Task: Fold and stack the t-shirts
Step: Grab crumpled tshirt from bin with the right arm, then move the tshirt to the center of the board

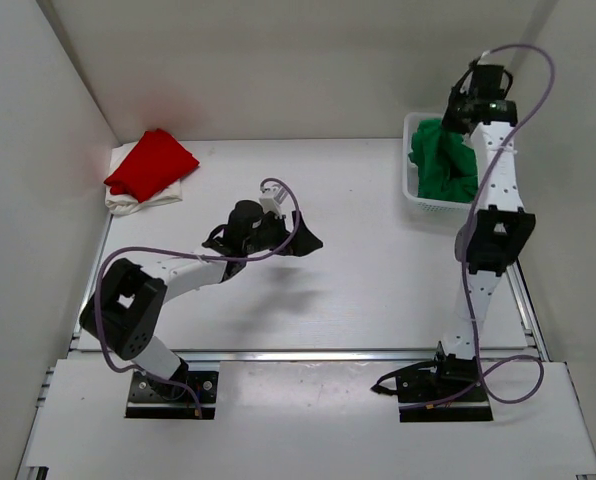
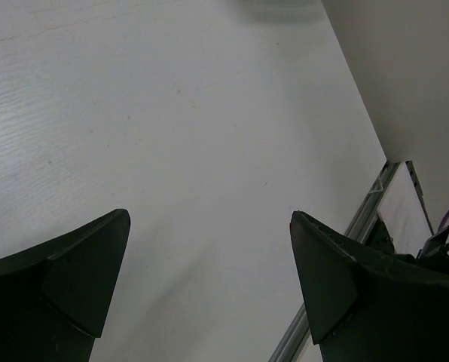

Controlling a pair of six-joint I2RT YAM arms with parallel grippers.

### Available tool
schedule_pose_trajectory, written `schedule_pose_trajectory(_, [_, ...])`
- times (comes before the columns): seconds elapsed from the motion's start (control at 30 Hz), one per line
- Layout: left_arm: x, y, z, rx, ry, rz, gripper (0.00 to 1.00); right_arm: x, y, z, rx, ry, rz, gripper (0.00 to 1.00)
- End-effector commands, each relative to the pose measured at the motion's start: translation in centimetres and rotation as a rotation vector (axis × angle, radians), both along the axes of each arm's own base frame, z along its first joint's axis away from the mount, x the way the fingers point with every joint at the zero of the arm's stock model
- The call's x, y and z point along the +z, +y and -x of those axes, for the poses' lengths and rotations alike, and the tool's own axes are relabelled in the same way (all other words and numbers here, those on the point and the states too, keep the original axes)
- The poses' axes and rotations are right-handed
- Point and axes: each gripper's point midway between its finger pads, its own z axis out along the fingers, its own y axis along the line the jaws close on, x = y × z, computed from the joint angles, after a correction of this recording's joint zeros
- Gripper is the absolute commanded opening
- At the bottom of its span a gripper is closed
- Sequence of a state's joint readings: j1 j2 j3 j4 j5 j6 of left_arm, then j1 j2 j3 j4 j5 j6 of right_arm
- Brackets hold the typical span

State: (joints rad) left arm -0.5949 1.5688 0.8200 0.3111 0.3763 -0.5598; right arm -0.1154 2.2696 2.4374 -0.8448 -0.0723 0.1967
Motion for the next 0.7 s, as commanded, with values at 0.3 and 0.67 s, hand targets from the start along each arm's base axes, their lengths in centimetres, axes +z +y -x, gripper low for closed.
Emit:
schedule_pose_trajectory(0.3, [2.7, 6.8, -1.3, 0.2, 0.07, 0.186, 0.98, 37.4, 21.7, 24.5, 0.609, -0.928, -0.094, 0.0])
schedule_pose_trajectory(0.67, [1.3, 18.5, -2.2, 0.574, 0.132, 0.312, 0.51, 28.1, 24.2, 24.3, 0.921, -0.774, -0.45, 0.0])
